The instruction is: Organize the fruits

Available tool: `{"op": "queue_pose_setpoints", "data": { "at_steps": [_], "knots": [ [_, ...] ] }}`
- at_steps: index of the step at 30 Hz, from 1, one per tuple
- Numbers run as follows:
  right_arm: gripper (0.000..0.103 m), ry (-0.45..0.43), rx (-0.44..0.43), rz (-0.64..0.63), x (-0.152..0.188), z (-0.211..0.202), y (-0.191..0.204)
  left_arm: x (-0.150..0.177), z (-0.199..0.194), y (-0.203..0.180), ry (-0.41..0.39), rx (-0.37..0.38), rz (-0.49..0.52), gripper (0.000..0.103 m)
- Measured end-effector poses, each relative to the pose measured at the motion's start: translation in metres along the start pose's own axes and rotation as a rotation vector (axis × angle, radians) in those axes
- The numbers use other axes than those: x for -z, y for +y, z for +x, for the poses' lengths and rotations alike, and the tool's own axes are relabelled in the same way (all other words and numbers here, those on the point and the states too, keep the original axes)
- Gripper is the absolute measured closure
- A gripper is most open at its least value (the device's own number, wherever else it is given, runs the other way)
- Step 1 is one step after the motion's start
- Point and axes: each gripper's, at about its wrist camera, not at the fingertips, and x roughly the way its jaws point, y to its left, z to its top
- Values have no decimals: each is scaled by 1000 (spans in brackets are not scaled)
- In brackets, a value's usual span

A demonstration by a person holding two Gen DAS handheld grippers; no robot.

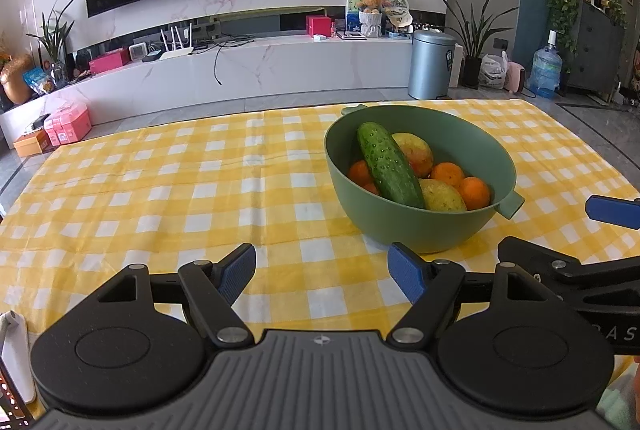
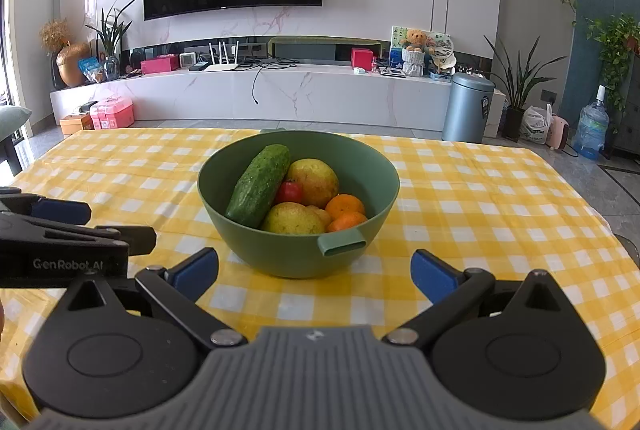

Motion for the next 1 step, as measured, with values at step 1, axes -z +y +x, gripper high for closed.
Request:
{"op": "queue_pose_setpoints", "data": {
  "at_steps": [1],
  "knots": [
    [4,0,0,0,0,0,0,0,0,0,0,1,-2,15]
  ]
}}
